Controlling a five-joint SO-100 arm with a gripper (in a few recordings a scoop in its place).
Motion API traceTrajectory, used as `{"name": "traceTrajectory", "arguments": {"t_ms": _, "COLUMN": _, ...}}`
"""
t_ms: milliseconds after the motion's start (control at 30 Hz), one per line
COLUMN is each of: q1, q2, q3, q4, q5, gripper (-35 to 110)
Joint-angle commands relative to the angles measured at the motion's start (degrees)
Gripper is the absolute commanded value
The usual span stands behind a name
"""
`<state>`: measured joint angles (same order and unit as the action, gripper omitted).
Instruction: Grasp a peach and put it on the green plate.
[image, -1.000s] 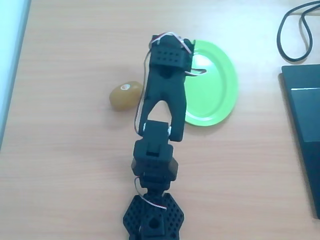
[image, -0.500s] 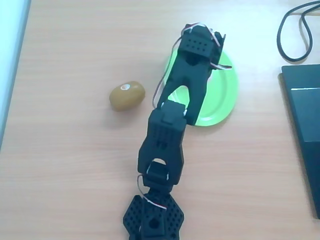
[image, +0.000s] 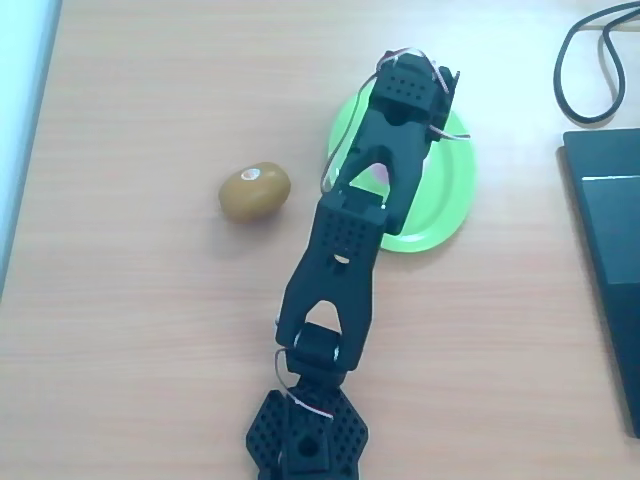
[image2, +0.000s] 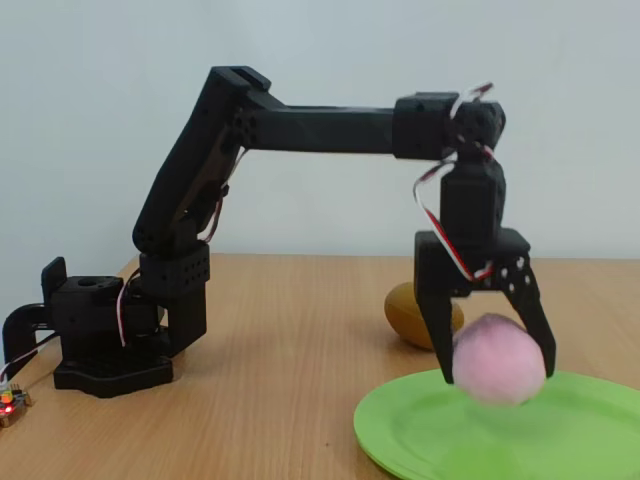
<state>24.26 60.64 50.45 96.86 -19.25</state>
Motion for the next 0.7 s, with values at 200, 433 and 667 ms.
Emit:
{"name": "traceTrajectory", "arguments": {"t_ms": 200, "q1": 2.1, "q2": -6.6, "q3": -8.3, "q4": 0.5, "q5": -0.1, "gripper": 36}}
{"name": "traceTrajectory", "arguments": {"t_ms": 433, "q1": 2.9, "q2": -10.8, "q3": -12.5, "q4": 0.8, "q5": -0.6, "gripper": 37}}
{"name": "traceTrajectory", "arguments": {"t_ms": 667, "q1": 3.1, "q2": -12.8, "q3": -14.1, "q4": 1.5, "q5": -0.8, "gripper": 39}}
